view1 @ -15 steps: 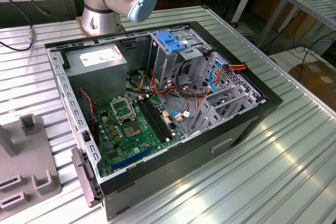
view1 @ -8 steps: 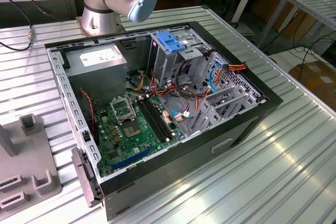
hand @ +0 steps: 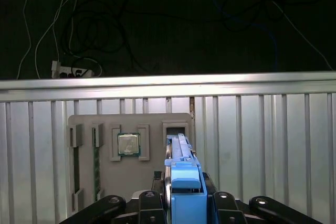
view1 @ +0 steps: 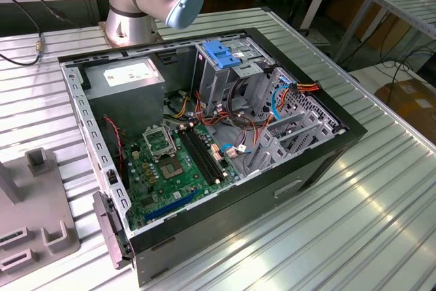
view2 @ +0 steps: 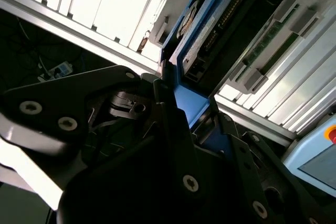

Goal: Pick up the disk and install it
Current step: 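Pick up the disk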

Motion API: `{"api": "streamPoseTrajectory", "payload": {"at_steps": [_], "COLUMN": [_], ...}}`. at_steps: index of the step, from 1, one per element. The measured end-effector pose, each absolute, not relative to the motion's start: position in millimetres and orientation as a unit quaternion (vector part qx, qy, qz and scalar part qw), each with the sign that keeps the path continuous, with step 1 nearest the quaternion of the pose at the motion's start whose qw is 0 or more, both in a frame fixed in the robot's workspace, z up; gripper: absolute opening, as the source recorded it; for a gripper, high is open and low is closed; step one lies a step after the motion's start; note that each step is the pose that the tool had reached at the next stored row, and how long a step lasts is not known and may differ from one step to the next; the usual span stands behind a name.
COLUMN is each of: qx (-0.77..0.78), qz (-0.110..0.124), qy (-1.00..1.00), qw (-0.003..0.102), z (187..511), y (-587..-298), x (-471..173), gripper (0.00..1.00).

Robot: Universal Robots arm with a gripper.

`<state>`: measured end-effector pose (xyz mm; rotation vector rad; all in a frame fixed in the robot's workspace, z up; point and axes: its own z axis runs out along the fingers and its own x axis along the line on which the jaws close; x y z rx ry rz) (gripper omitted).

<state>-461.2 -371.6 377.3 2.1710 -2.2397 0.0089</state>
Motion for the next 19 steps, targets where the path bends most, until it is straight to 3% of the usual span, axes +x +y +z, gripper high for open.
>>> {"api": "streamPoseTrajectory", "payload": {"at_steps": [19], "qx": [0.696], "qz": [0.003], "qy": [-0.718], "qw": [0.011], "z": [388], "y": [-372], "x": [-461], "gripper": [0.37]}}
